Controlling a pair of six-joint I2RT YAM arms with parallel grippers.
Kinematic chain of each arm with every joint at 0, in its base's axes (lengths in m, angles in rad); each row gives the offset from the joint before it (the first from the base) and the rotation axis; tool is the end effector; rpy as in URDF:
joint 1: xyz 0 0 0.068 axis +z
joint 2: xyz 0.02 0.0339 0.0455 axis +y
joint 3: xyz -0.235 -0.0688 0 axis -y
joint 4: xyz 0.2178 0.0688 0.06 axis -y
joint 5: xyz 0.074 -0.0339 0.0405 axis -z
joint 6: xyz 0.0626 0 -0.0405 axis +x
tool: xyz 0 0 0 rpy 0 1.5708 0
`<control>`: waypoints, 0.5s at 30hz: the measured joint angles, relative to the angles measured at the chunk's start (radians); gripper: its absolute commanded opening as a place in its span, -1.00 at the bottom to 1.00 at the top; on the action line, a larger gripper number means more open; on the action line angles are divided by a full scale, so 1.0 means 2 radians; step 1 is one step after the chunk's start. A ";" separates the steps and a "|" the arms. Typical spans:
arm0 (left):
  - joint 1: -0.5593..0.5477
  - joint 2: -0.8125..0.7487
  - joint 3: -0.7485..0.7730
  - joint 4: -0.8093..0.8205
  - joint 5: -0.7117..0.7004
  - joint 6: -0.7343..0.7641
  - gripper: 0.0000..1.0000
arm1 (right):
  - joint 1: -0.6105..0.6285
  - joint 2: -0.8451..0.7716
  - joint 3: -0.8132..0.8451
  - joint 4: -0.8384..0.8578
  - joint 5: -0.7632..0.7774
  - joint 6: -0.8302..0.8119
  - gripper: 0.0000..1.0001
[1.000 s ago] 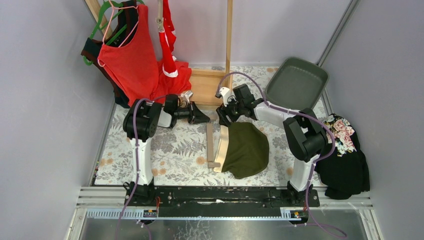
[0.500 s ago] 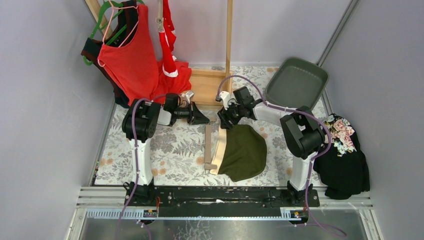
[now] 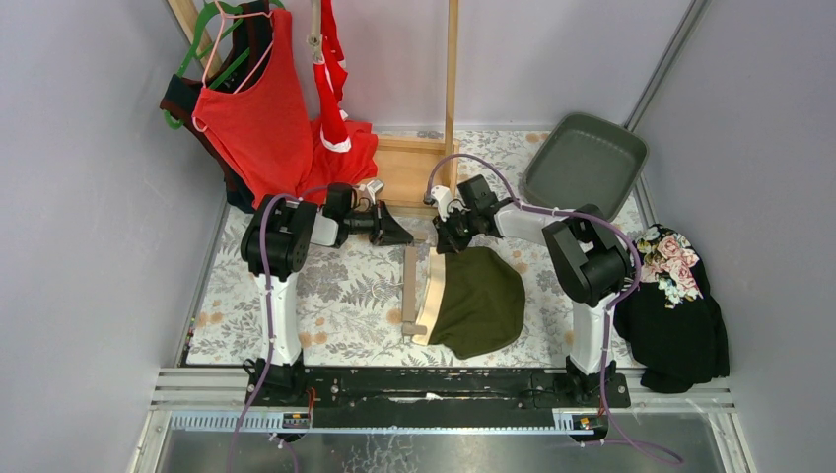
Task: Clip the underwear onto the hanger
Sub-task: Clamp the underwear onto the hanger.
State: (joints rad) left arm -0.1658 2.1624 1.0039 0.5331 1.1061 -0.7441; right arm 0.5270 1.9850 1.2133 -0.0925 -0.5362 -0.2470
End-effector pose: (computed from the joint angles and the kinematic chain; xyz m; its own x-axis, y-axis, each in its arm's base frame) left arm 0.3617 -0.1173 0.0733 -0.9590 -0.1473 -0.2420 0.1892 0.3026 -0.9341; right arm 0.3258 0.2266 0.1225 -0.4616 -0.5118 -0.7245 -0.8579 0.4652 0.2180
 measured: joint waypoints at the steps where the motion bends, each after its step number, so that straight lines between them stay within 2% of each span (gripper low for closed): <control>1: -0.001 0.000 0.000 0.000 0.000 0.001 -1.00 | 0.000 0.002 0.000 0.000 -0.001 -0.002 -1.00; 15: -0.007 0.000 -0.003 0.010 0.006 0.002 -1.00 | -0.005 -0.006 -0.028 0.054 -0.017 0.034 -1.00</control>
State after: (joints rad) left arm -0.1806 2.1624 0.9985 0.5533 1.1183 -0.7406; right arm 0.5163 1.9724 1.1580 0.0158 -0.5701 -0.1783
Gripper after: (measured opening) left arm 0.100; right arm 0.022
